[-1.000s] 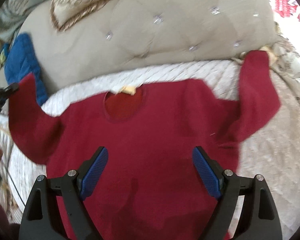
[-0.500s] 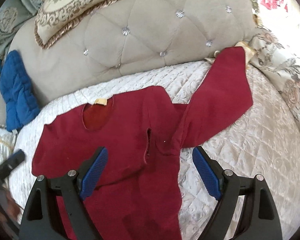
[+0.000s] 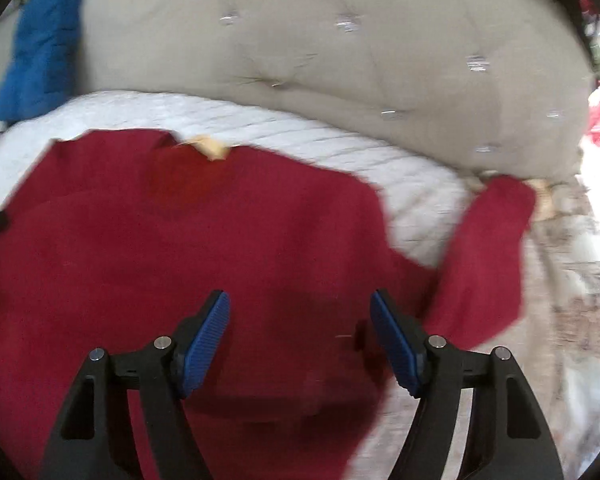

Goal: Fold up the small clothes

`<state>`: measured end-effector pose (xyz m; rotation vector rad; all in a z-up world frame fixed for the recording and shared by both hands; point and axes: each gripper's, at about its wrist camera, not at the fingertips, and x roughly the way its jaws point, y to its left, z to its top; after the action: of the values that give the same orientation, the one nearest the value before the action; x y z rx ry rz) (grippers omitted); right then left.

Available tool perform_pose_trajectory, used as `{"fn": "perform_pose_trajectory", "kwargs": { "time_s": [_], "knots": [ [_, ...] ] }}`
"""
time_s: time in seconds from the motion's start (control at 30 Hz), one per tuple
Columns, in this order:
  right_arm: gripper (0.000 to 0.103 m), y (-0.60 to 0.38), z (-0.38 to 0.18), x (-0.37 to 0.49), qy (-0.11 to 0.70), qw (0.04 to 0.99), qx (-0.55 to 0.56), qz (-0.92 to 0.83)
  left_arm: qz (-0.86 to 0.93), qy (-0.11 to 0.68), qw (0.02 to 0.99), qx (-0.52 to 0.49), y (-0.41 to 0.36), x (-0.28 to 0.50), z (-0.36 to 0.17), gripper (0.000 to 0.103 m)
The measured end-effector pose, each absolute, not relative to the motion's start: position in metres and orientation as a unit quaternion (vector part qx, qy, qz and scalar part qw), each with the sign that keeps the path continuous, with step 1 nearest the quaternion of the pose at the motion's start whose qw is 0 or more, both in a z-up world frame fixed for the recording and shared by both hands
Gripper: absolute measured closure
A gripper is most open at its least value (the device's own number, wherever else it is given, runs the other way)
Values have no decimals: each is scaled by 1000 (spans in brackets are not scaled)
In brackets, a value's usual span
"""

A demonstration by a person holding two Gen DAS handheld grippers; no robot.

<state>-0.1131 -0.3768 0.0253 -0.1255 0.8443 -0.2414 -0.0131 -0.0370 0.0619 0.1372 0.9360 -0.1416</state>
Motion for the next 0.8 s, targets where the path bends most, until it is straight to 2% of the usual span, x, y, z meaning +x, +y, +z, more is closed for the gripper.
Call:
{"fn": "perform_pose_trajectory", "kwargs": {
  "time_s": [0.07,0.1,0.13,0.17,0.3,0.53,0.6,0.73,0.8],
  "knots": [
    [50,-389,29,-125,391,913,-23,-112,-62,450,889,63,-41,-11,61,10],
    [56,-396,28,-130,389,916,3,-102,-60,451,889,60,-41,-9,59,10],
    [65,-399,26,-133,389,916,17,-95,-58,452,888,56,-42,-5,58,10],
    [101,-401,22,-133,393,914,21,-95,-57,452,889,55,-42,-6,60,10],
    [103,-402,24,-135,380,919,38,-96,-43,447,892,52,-38,-5,62,10],
    [103,-394,86,-136,266,952,-26,-148,-24,434,900,19,-28,-2,67,10],
    [103,-401,81,-125,275,945,-38,-176,-25,441,897,28,-32,-1,63,10],
    [103,-424,51,-114,350,906,-28,-236,-25,450,891,47,-39,0,59,10],
    [103,-429,53,-122,350,905,3,-241,-23,451,891,50,-39,0,58,10]
  ]
}}
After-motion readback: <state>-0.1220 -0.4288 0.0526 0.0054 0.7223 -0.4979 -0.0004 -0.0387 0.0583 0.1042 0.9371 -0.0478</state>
